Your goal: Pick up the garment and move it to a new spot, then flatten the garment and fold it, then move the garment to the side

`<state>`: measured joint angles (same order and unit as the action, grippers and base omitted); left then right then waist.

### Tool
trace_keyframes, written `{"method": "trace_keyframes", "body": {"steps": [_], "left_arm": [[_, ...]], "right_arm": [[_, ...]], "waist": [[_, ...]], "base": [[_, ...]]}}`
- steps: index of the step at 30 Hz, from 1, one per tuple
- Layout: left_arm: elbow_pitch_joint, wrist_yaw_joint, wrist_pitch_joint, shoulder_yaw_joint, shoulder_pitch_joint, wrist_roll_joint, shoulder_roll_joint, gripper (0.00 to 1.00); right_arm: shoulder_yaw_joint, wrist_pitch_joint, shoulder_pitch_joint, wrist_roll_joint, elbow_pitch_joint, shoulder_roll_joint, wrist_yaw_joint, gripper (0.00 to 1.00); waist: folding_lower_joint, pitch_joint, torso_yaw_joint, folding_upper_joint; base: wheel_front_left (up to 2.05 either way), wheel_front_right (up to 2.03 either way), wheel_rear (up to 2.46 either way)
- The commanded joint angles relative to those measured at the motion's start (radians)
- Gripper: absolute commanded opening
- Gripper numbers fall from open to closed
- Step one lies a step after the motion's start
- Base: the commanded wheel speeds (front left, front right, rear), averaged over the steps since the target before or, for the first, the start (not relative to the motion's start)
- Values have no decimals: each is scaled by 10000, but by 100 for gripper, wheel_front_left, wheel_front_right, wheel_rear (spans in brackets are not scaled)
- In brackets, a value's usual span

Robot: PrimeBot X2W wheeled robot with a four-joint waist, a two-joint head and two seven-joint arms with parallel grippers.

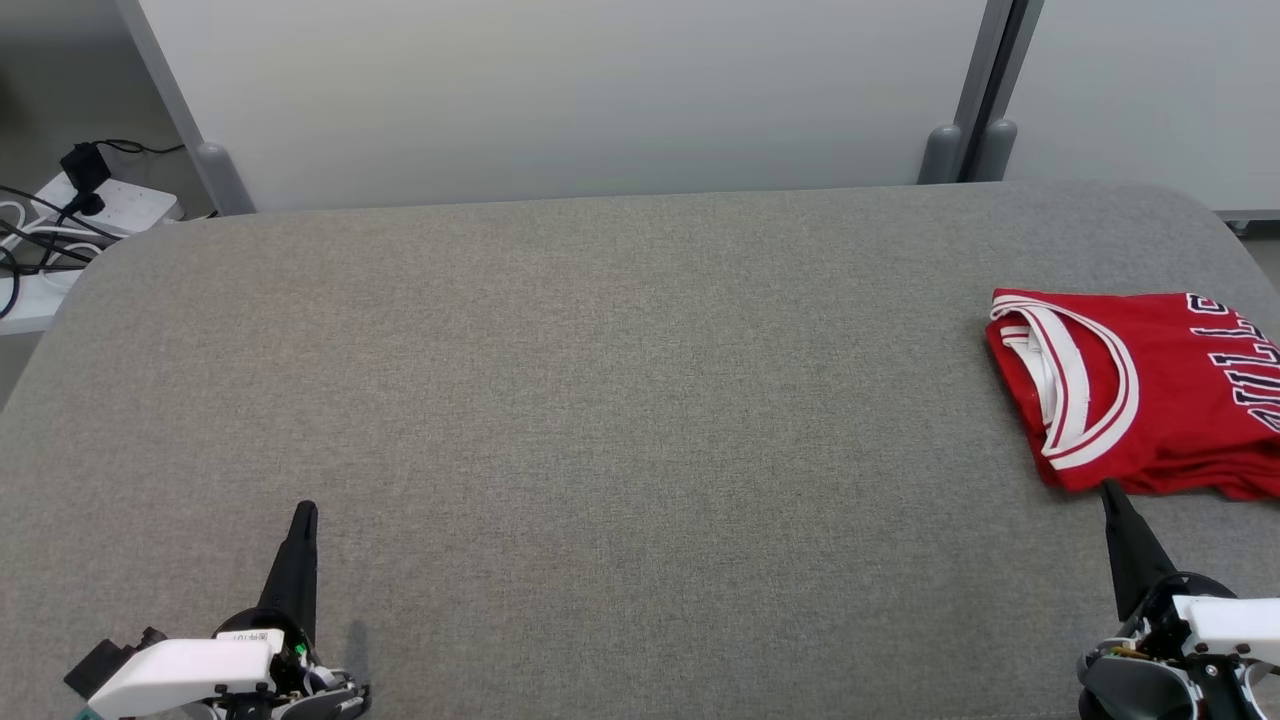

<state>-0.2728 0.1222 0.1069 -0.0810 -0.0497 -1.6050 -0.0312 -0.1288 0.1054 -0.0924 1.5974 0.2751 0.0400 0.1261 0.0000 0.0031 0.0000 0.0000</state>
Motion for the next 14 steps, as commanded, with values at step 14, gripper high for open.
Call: {"method": "trace_keyframes", "body": {"steps": [14], "left_arm": [[277,84,62,-326,-583,-38,-190,0]], "right_arm": [[152,77,-155,114,-303,102,46,0]], "waist": [[0,0,0,0]], "base": [[0,0,0]]}}
